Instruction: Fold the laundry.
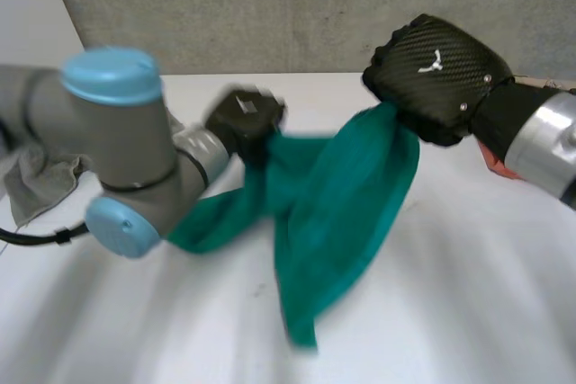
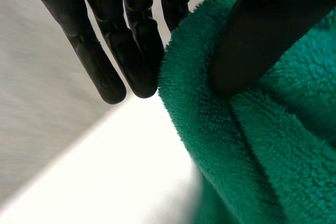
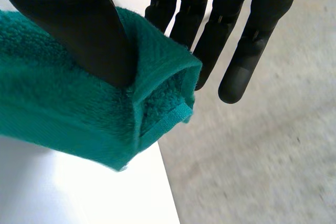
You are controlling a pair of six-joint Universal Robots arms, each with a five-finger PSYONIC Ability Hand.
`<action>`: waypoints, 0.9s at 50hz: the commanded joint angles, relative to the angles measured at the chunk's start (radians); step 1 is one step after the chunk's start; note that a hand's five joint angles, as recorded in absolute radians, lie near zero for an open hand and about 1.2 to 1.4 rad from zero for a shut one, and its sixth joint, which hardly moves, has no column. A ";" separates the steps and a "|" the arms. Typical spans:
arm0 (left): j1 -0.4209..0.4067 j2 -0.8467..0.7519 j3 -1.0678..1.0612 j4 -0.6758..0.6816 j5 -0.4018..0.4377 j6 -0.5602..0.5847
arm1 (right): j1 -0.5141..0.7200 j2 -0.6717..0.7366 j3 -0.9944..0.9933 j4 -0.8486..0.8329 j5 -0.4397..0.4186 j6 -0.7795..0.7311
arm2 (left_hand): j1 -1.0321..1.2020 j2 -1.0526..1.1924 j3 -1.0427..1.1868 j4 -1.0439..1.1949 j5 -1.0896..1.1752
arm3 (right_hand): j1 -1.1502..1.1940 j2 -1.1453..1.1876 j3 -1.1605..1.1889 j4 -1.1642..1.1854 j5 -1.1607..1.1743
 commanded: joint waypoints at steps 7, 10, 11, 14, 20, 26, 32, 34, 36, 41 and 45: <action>0.045 0.392 -0.285 0.450 -0.226 -0.024 | 0.070 0.194 -0.232 -0.199 0.273 0.051 | 0.234 0.202 0.208 0.197 0.262 | 0.294 0.215 0.206 0.197 0.244; 0.036 0.433 -0.435 0.481 -0.189 0.042 | 0.079 0.204 -0.182 -0.280 0.261 0.078 | 0.234 0.202 0.208 0.197 0.262 | 0.294 0.215 0.206 0.197 0.244; 0.033 0.435 -0.472 0.487 -0.183 0.057 | 0.081 0.209 -0.163 -0.295 0.256 0.086 | 0.234 0.202 0.208 0.197 0.262 | 0.294 0.215 0.206 0.197 0.244; 0.017 0.427 -0.607 0.512 -0.188 0.102 | 0.090 0.245 -0.076 -0.343 0.226 0.100 | 0.234 0.202 0.208 0.197 0.262 | 0.294 0.215 0.206 0.197 0.244; -0.081 0.301 -0.755 0.532 -0.278 0.114 | 0.110 0.397 0.072 -0.338 0.192 0.055 | 0.234 0.202 0.208 0.197 0.262 | 0.294 0.215 0.206 0.197 0.244; -0.136 0.222 -0.741 0.429 -0.391 0.110 | 0.125 0.514 0.093 -0.241 0.281 -0.072 | -0.333 -0.365 -0.359 -0.369 -0.304 | 0.294 0.215 0.206 0.197 0.244; -0.113 0.315 -0.714 0.277 -0.395 0.087 | 0.132 0.467 0.093 -0.177 0.382 -0.020 | -0.863 -0.895 -0.890 -0.900 -0.835 | -0.308 -0.387 -0.395 -0.404 -0.358; -0.093 0.378 -0.703 0.215 -0.358 0.073 | 0.132 0.390 0.103 -0.156 0.410 0.053 | -0.864 -0.896 -0.890 -0.900 -0.835 | -0.542 -0.621 -0.630 -0.638 -0.592; -0.073 0.419 -0.694 0.174 -0.329 0.062 | 0.130 0.341 0.106 -0.135 0.414 0.098 | -0.866 -0.899 -0.893 -0.903 -0.838 | -0.608 -0.686 -0.695 -0.704 -0.658; 0.025 0.528 -0.652 0.087 -0.237 0.018 | 0.118 0.211 0.093 -0.039 0.416 0.258 | -0.869 -0.902 -0.896 -0.906 -0.841 | -0.787 -0.866 -0.874 -0.883 -0.837; 0.120 0.554 -0.589 0.032 -0.142 -0.019 | 0.099 0.167 0.066 0.034 0.425 0.377 | -0.861 -0.893 -0.887 -0.897 -0.833 | -0.866 -0.945 -0.954 -0.963 -0.916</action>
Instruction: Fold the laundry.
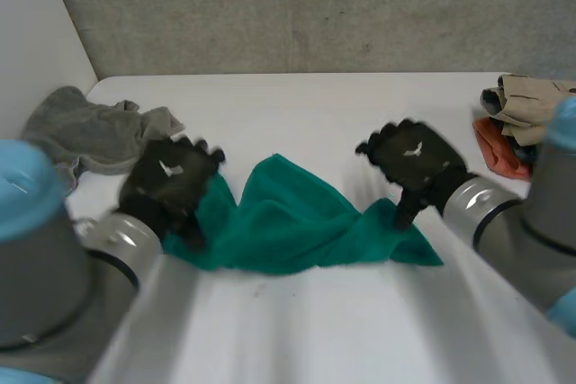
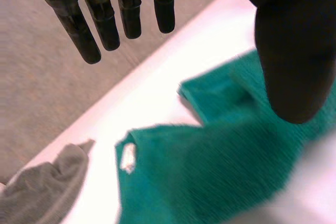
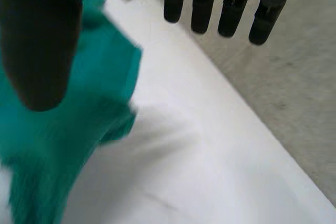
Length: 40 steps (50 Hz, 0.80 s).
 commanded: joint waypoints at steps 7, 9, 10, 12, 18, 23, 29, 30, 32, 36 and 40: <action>0.280 -0.062 0.233 -0.273 0.273 -0.042 | -0.057 -0.063 -0.089 0.252 0.042 0.256 | 0.014 0.011 0.006 0.016 0.029 | -0.131 -0.127 -0.124 -0.120 -0.097; 0.306 -0.128 0.285 -0.348 0.290 -0.028 | -0.063 -0.023 -0.106 0.292 0.062 0.239 | 0.017 0.014 0.009 0.019 0.032 | -0.131 -0.127 -0.124 -0.120 -0.097; 0.311 -0.148 0.299 -0.366 0.291 -0.022 | -0.064 -0.009 -0.110 0.307 0.070 0.233 | 0.020 0.017 0.012 0.021 0.035 | -0.131 -0.127 -0.124 -0.120 -0.097; 0.317 -0.207 0.339 -0.414 0.296 -0.003 | -0.067 0.034 -0.123 0.355 0.088 0.210 | 0.052 0.049 0.044 0.054 0.067 | -0.131 -0.127 -0.124 -0.120 -0.097; 0.303 -0.346 0.419 -0.417 0.320 0.069 | -0.064 0.106 -0.123 0.378 0.107 0.205 | 0.061 0.058 0.053 0.063 0.076 | -0.131 -0.127 -0.124 -0.120 -0.097; 0.280 -0.441 0.484 -0.408 0.363 0.138 | -0.052 0.132 -0.091 0.303 0.121 0.225 | 0.073 0.070 0.065 0.074 0.088 | -0.093 -0.088 -0.086 -0.082 -0.059; 0.259 -0.522 0.541 -0.422 0.348 0.190 | -0.026 0.161 -0.063 0.255 0.128 0.225 | 0.108 0.105 0.100 0.109 0.123 | -0.049 -0.045 -0.042 -0.038 -0.015; 0.257 -0.533 0.547 -0.423 0.343 0.198 | -0.023 0.166 -0.061 0.252 0.128 0.223 | 0.117 0.114 0.109 0.118 0.132 | -0.031 -0.027 -0.024 -0.021 0.002; 0.250 -0.556 0.567 -0.428 0.329 0.219 | -0.012 0.178 -0.063 0.246 0.130 0.223 | 0.225 0.222 0.217 0.226 0.240 | 0.083 0.087 0.090 0.094 0.117; 0.242 -0.579 0.597 -0.439 0.316 0.238 | -0.003 0.190 -0.080 0.229 0.136 0.222 | 0.627 0.624 0.619 0.628 0.642 | 0.572 0.577 0.579 0.583 0.606; 0.231 -0.587 0.629 -0.422 0.320 0.242 | 0.002 0.194 -0.136 0.174 0.153 0.210 | 1.091 1.088 1.083 1.093 1.106 | 1.091 1.095 1.098 1.101 1.124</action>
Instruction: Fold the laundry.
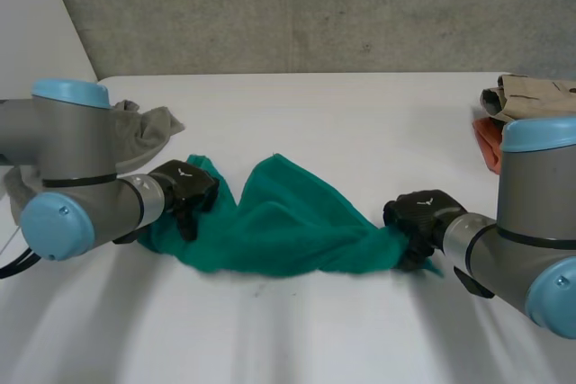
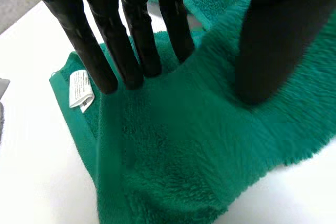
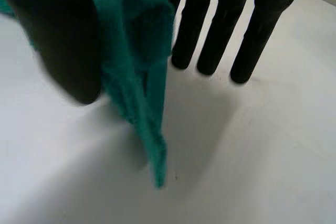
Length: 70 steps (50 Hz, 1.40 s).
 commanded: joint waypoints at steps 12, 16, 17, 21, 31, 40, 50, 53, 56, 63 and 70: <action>0.001 0.053 0.306 0.554 -0.244 -0.057 | 0.019 0.033 -0.447 -0.507 0.116 -0.239 | 0.542 0.571 0.574 0.571 0.581 | 0.574 0.575 0.584 0.599 0.598; 0.012 0.137 0.283 0.793 -0.284 -0.187 | 0.021 0.016 -0.478 -0.806 0.110 -0.242 | 0.542 0.571 0.574 0.571 0.581 | 0.574 0.575 0.584 0.599 0.598; 0.012 0.154 0.271 0.819 -0.283 -0.209 | 0.021 0.013 -0.483 -0.859 0.110 -0.239 | 0.542 0.571 0.574 0.571 0.581 | 0.574 0.575 0.584 0.599 0.598; 0.009 0.223 0.165 0.841 -0.276 -0.258 | 0.027 0.015 -0.501 -0.947 0.099 -0.239 | 0.542 0.571 0.574 0.571 0.581 | 0.574 0.575 0.584 0.599 0.598; 0.004 0.251 -0.206 0.847 -0.270 -0.217 | 0.029 0.107 -0.471 -0.564 0.076 -0.250 | 0.542 0.571 0.574 0.571 0.581 | 0.574 0.575 0.584 0.599 0.598; -0.076 0.232 -0.514 0.716 -0.267 -0.159 | 0.064 0.242 -0.236 -0.403 0.059 -0.325 | 0.542 0.571 0.574 0.571 0.581 | 0.574 0.575 0.584 0.599 0.598; -0.088 0.364 -0.564 0.441 -0.353 -0.085 | 0.038 0.199 -0.122 -0.384 0.090 -0.326 | -0.003 0.026 0.029 0.026 0.036 | 0.574 0.575 0.584 0.599 0.598; -0.077 0.418 -0.523 0.372 -0.333 -0.079 | 0.033 0.161 -0.076 -0.391 0.087 -0.329 | -0.241 -0.212 -0.209 -0.212 -0.202 | 0.574 0.575 0.584 0.599 0.598; -0.054 0.442 -0.452 0.312 -0.289 -0.088 | 0.035 0.134 -0.040 -0.397 0.082 -0.329 | -0.321 -0.292 -0.289 -0.291 -0.281 | 0.574 0.575 0.584 0.599 0.598; 0.005 0.375 -0.231 0.139 -0.203 -0.126 | 0.035 0.108 0.004 -0.412 0.079 -0.329 | -0.345 -0.315 -0.313 -0.315 -0.305 | 0.574 0.575 0.584 0.599 0.598; 0.027 0.183 -0.009 -0.091 -0.220 -0.145 | 0.027 0.108 0.013 -0.420 0.076 -0.331 | -0.403 -0.374 -0.371 -0.374 -0.364 | 0.574 0.575 0.584 0.599 0.598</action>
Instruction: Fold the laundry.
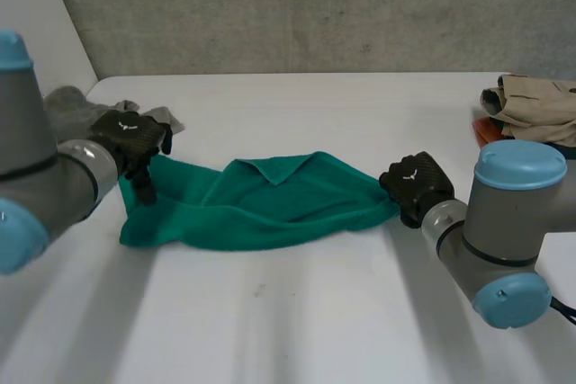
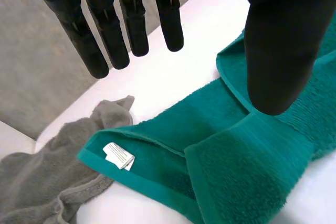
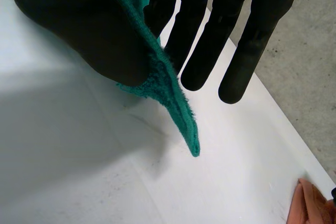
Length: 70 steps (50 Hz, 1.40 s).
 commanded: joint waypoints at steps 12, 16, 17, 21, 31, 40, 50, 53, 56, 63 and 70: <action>0.028 -0.341 0.240 -0.180 -0.027 0.041 | -0.019 0.000 0.007 -0.003 -0.002 -0.005 | -0.046 -0.038 -0.042 -0.023 -0.019 | 0.267 0.214 0.203 0.198 0.197; 0.028 -0.363 0.237 -0.166 -0.024 0.059 | -0.025 -0.003 0.005 -0.003 -0.002 -0.007 | -0.014 -0.006 -0.009 0.009 0.013 | 0.267 0.214 0.203 0.198 0.197; 0.031 -0.367 0.239 -0.163 -0.024 0.062 | -0.028 -0.004 0.005 -0.003 -0.002 -0.007 | 0.024 0.032 0.028 0.047 0.051 | 0.267 0.214 0.203 0.198 0.197; 0.039 -0.367 0.243 -0.143 -0.023 0.059 | -0.035 -0.006 0.000 -0.001 -0.002 -0.008 | 0.710 0.718 0.714 0.732 0.737 | 0.267 0.214 0.203 0.198 0.197; 0.016 -0.050 0.168 -0.060 -0.012 -0.088 | -0.084 -0.151 -0.068 0.109 -0.001 -0.039 | 0.905 0.913 0.909 0.927 0.932 | 0.267 0.214 0.203 0.198 0.197; 0.042 0.252 0.264 -0.065 0.007 -0.143 | -0.192 -0.346 -0.448 0.513 -0.112 -0.079 | 0.905 0.913 0.909 0.927 0.932 | 0.267 0.214 0.203 0.198 0.197; 0.086 0.211 0.299 -0.152 0.025 -0.137 | -0.248 -0.256 -0.731 0.830 -0.186 -0.166 | 0.905 0.913 0.909 0.927 0.932 | 0.267 0.214 0.203 0.198 0.197; 0.085 0.162 0.272 -0.148 0.025 -0.129 | -0.242 -0.235 -0.699 0.835 -0.183 -0.225 | 0.905 0.913 0.909 0.927 0.932 | 0.267 0.214 0.203 0.198 0.197; 0.082 0.076 0.251 -0.106 0.020 -0.119 | -0.226 -0.201 -0.623 0.821 -0.186 -0.300 | 0.905 0.913 0.909 0.927 0.932 | 0.267 0.214 0.203 0.198 0.197; 0.053 -0.140 0.318 0.157 0.000 -0.116 | -0.185 -0.048 -0.588 0.544 -0.047 -0.305 | 0.905 0.913 0.909 0.927 0.932 | 0.267 0.214 0.203 0.198 0.197; 0.025 -0.179 0.502 0.643 -0.085 -0.137 | -0.153 0.031 -0.760 -0.076 0.150 -0.220 | 0.905 0.913 0.909 0.927 0.932 | 0.267 0.214 0.203 0.198 0.197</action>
